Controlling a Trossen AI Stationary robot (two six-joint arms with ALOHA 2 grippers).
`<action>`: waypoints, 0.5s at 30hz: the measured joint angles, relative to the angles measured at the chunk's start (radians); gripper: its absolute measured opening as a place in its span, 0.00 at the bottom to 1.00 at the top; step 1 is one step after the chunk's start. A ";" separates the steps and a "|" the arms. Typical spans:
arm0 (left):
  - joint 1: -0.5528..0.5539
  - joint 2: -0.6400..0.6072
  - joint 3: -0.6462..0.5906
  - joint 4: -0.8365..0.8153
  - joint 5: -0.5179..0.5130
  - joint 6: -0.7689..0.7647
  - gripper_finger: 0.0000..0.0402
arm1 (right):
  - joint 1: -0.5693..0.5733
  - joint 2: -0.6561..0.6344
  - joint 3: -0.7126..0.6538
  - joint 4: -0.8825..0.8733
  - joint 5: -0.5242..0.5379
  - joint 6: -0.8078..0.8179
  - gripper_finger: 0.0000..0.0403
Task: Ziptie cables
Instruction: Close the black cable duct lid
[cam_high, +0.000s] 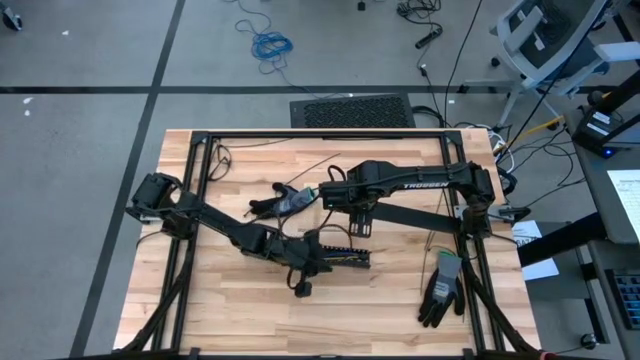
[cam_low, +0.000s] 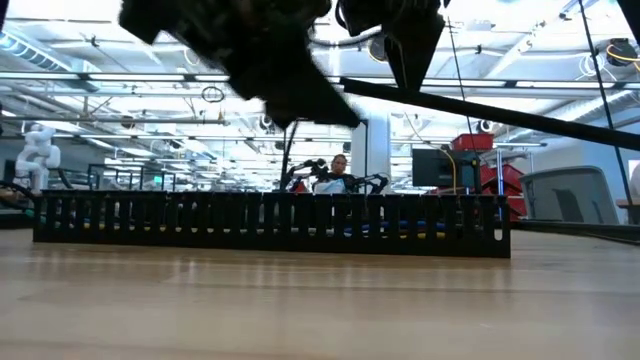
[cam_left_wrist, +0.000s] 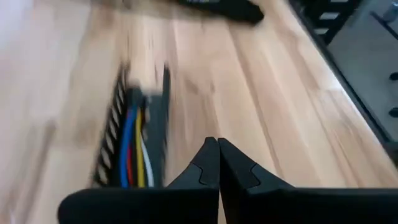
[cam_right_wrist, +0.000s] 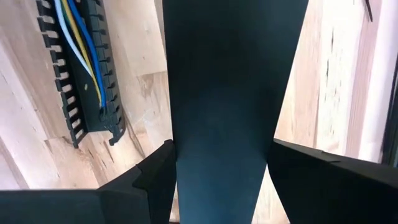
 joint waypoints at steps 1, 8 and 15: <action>0.008 0.012 0.003 0.020 0.007 0.039 0.00 | 0.000 0.000 0.000 -0.002 0.000 0.000 0.49; 0.052 0.094 0.027 -0.076 0.031 0.033 0.00 | -0.006 -0.027 0.000 -0.007 0.029 0.022 0.49; 0.032 0.173 0.084 -0.103 0.000 0.085 0.00 | -0.037 -0.092 0.000 -0.007 0.040 0.080 0.49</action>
